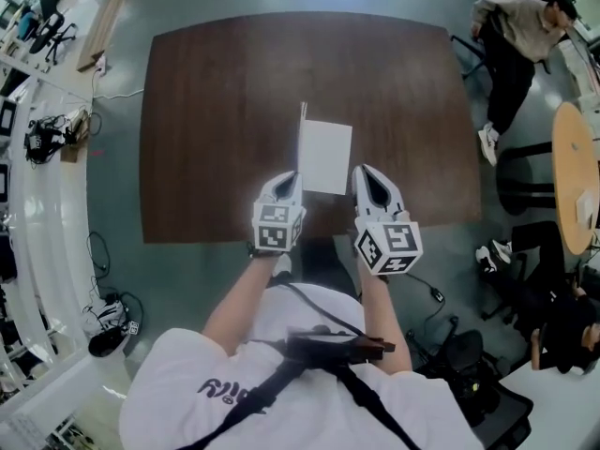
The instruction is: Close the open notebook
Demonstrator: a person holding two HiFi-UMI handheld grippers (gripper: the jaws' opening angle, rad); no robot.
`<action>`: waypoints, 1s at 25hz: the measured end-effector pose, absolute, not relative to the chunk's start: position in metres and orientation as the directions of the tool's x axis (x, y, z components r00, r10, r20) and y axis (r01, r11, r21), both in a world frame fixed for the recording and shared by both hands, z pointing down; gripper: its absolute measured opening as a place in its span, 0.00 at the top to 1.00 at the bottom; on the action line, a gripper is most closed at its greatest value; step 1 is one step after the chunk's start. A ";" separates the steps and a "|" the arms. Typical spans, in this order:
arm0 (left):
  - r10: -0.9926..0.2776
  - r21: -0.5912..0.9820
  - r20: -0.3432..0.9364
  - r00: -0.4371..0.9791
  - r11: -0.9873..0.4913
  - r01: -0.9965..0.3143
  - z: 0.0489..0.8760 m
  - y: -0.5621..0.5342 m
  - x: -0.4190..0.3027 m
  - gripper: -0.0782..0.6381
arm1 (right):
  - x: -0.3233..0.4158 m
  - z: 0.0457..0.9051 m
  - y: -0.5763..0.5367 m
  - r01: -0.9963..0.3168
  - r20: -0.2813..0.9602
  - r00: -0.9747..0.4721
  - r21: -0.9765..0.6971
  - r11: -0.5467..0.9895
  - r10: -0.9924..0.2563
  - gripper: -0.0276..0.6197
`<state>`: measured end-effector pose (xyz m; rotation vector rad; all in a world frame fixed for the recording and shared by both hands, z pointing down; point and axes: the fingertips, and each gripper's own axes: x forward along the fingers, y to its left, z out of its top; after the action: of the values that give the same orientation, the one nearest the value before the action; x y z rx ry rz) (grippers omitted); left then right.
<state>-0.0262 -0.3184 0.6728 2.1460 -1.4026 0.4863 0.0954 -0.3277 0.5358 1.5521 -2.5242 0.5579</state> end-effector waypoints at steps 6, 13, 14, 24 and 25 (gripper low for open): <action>-0.636 0.260 0.590 0.497 -0.433 -0.863 0.695 -0.324 0.048 0.87 | 0.149 0.538 -0.329 -0.915 0.287 -0.377 -0.263 0.306 -0.881 0.97; -0.514 0.277 0.671 0.535 -0.495 -0.824 0.748 -0.324 0.099 0.87 | 0.183 0.554 -0.325 -0.932 0.308 -0.308 -0.290 0.219 -0.900 0.97; -0.498 0.280 0.682 0.536 -0.499 -0.820 0.756 -0.324 0.103 0.87 | 0.185 0.555 -0.324 -0.932 0.310 -0.304 -0.293 0.214 -0.901 0.97; -0.375 0.276 0.785 0.493 -0.501 -0.820 0.822 -0.320 0.121 0.87 | 0.190 0.569 -0.320 -0.932 0.322 -0.292 -0.309 0.192 -0.901 0.97; -0.370 0.274 0.790 0.489 -0.501 -0.821 0.825 -0.320 0.121 0.87 | 0.190 0.570 -0.320 -0.932 0.323 -0.291 -0.310 0.190 -0.901 0.97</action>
<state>0.1209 -0.3203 0.8246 2.0821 -0.9771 0.8891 0.1905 -0.3198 0.5699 1.8276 -2.3701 0.6984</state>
